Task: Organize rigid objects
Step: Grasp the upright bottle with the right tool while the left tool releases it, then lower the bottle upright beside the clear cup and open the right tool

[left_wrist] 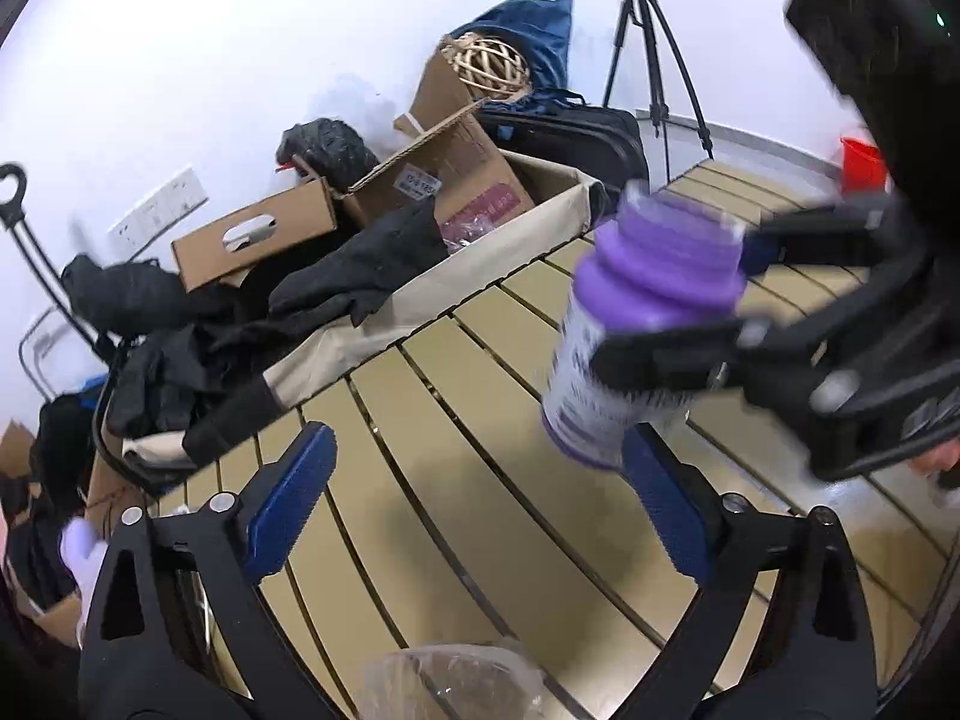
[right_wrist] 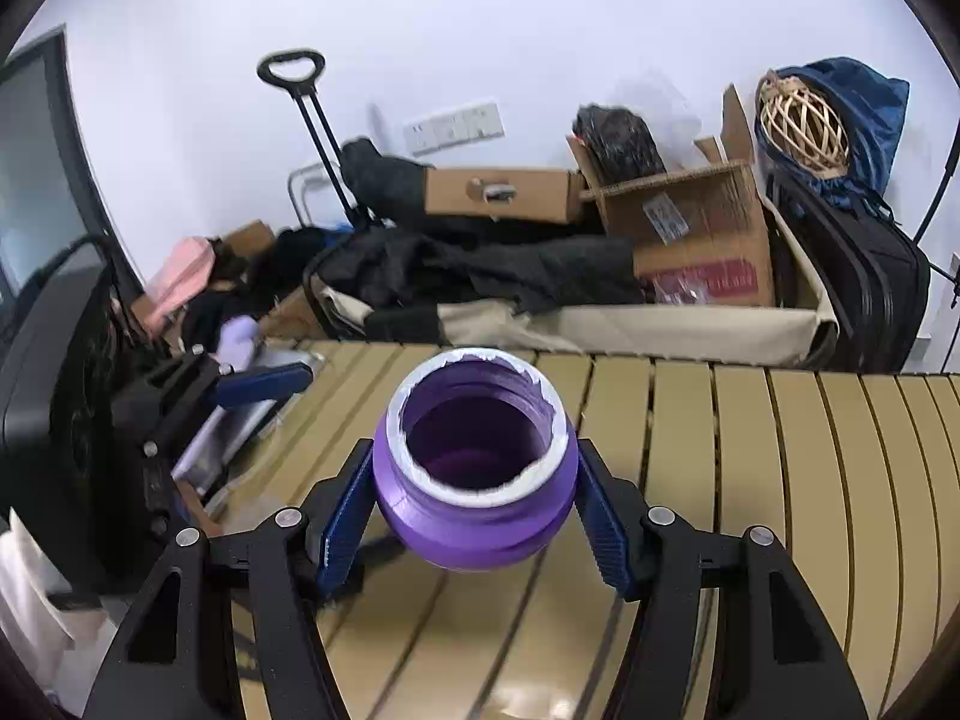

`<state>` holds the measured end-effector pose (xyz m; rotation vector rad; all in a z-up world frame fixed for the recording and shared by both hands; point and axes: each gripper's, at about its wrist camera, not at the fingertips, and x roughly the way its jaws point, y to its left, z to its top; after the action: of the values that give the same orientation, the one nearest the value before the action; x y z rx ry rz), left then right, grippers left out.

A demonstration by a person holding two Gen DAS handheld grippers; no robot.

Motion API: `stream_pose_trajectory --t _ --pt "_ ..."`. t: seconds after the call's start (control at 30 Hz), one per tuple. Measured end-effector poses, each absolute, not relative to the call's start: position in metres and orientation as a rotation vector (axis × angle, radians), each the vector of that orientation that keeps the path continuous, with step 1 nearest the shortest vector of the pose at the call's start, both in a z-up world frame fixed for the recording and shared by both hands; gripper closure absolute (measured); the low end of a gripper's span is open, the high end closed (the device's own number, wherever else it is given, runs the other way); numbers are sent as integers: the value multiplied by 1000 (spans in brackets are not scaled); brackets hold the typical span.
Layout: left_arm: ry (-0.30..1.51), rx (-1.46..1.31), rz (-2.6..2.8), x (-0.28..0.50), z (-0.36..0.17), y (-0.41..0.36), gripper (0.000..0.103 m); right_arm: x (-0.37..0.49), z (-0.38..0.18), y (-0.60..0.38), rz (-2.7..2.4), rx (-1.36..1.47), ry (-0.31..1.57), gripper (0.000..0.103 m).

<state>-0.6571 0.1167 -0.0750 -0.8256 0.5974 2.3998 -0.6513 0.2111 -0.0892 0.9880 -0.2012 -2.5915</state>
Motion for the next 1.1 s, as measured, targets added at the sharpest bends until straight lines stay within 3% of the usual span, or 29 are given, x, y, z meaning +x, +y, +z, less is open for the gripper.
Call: stream_pose_trajectory --t 0.13,0.3,0.43,0.53,0.67,0.77,0.9,1.1 --pt "534 -887 2430 -626 -90 95 8 -648 -110 201 -2536 1028 -158 35" --pt "528 -1008 2483 -593 -129 74 8 -639 -154 164 -2545 1074 115 35" --pt "496 -1055 2552 -588 -136 68 8 -632 -161 162 -2555 1094 117 33" --pt "471 -1074 2589 -583 -126 63 8 -615 -136 171 -2558 1065 60 22" --pt "408 -1008 2688 -563 -81 42 8 -584 -90 186 -2591 1001 51 21" --pt "261 -1017 2782 -541 -44 11 0 -557 -60 209 -2625 1003 40 21" --pt "140 -1105 2839 -509 -37 -23 0 -528 -47 233 -2692 1130 120 14" --pt "82 -1082 2915 -450 -21 -42 0 -480 -34 236 -2662 1162 31 14"
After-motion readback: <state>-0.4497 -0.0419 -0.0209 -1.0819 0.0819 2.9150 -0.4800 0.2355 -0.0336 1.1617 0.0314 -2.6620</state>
